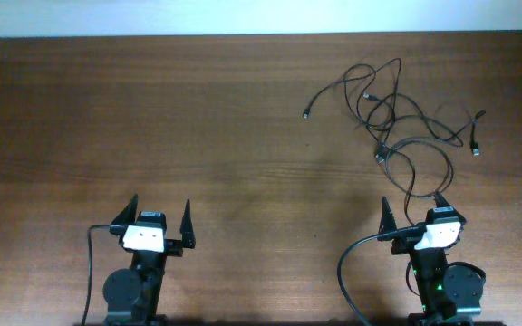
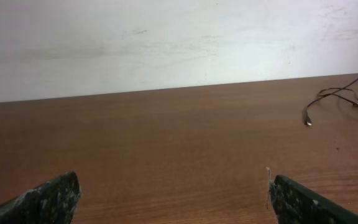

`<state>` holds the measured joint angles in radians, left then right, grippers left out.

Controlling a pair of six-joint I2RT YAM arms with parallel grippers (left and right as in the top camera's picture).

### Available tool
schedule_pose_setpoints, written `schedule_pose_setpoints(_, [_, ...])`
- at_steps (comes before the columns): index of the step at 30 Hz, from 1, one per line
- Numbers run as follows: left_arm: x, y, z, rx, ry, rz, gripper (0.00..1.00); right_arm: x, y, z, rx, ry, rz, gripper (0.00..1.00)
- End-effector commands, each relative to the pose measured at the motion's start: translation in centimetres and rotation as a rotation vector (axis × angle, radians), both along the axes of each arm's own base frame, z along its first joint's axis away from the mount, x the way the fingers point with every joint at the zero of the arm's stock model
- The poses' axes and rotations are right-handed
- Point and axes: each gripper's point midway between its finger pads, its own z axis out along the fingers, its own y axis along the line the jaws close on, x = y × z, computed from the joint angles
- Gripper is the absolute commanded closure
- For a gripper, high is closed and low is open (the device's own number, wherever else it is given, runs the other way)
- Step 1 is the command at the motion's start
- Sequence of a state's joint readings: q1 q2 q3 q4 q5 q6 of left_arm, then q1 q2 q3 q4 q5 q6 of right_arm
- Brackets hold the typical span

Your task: Untangle cables

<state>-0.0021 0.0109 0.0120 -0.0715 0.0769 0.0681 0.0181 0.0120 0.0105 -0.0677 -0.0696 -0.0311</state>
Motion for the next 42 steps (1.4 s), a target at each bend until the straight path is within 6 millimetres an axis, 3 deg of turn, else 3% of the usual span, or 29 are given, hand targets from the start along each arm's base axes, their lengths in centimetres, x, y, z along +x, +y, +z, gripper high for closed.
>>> schedule_pose_setpoints(1, [-0.02,0.03,-0.15,0.017,0.001,0.002,0.01,-0.02,-0.16,-0.18,-0.002,0.001,-0.007,0.01])
schedule_pose_setpoints(42, [-0.02,0.03,-0.15,0.017,0.001,0.002,0.01,-0.01,-0.16,-0.18,-0.002,0.002,-0.007,0.01])
